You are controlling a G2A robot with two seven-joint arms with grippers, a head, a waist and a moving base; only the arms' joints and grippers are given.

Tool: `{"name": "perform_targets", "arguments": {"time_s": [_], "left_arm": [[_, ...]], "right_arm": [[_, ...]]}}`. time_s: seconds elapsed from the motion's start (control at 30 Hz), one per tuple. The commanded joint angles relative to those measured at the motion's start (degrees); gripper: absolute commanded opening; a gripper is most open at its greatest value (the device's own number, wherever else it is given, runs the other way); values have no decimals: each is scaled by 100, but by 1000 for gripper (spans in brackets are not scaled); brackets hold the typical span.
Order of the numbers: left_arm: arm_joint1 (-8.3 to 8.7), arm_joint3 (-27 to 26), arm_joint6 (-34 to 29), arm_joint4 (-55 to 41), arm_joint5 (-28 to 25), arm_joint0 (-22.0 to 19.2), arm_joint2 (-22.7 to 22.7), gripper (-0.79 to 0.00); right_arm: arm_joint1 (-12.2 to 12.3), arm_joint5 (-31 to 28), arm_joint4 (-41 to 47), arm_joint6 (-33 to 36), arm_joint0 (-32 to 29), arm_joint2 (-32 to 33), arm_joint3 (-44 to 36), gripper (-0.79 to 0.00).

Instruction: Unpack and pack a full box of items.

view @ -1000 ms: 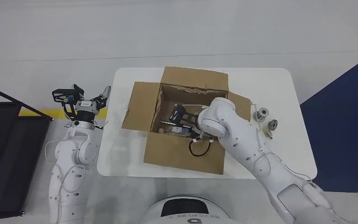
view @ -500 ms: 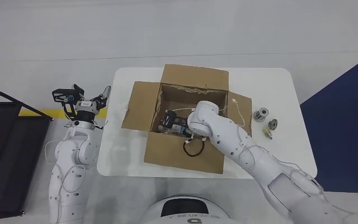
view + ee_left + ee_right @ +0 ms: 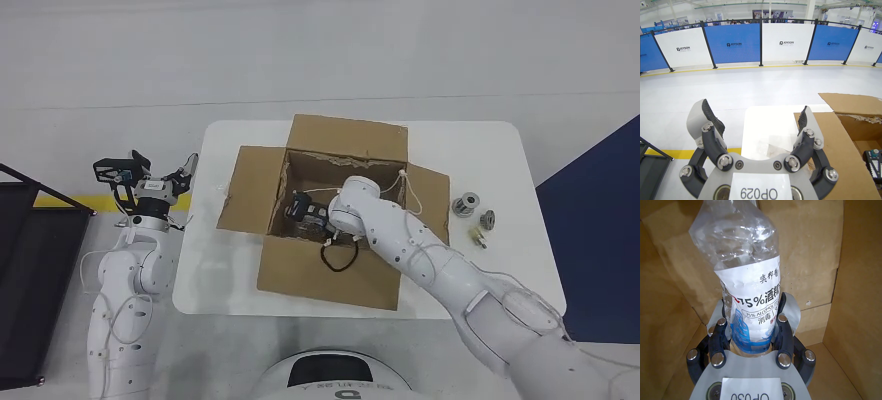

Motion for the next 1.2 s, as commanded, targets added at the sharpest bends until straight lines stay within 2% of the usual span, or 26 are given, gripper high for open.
{"name": "perform_targets", "arguments": {"time_s": [0.0,0.13,0.27,0.47,0.63,0.73,0.93,1.17], "left_arm": [[0,0,0,0,0,0,0,0],[0,0,0,0,0,0,0,0],[0,0,0,0,0,0,0,0],[0,0,0,0,0,0,0,0],[0,0,0,0,0,0,0,0],[0,0,0,0,0,0,0,0],[0,0,0,0,0,0,0,0],[0,0,0,0,0,0,0,0]], "right_arm": [[26,-31,0,-56,-22,75,-87,-785],[152,-41,-4,-105,-158,374,-426,-785],[390,-134,-24,-155,-522,912,-1184,-785],[845,-358,-326,-99,-1626,2016,-2962,-785],[1086,-467,-613,-215,-2516,2743,-4276,-785],[1179,-417,-617,-796,-3033,3194,-5001,-785],[1317,156,-597,-2511,-4292,4507,-6059,-785],[1389,649,-35,-3904,-5852,6237,-6158,-785]]}}
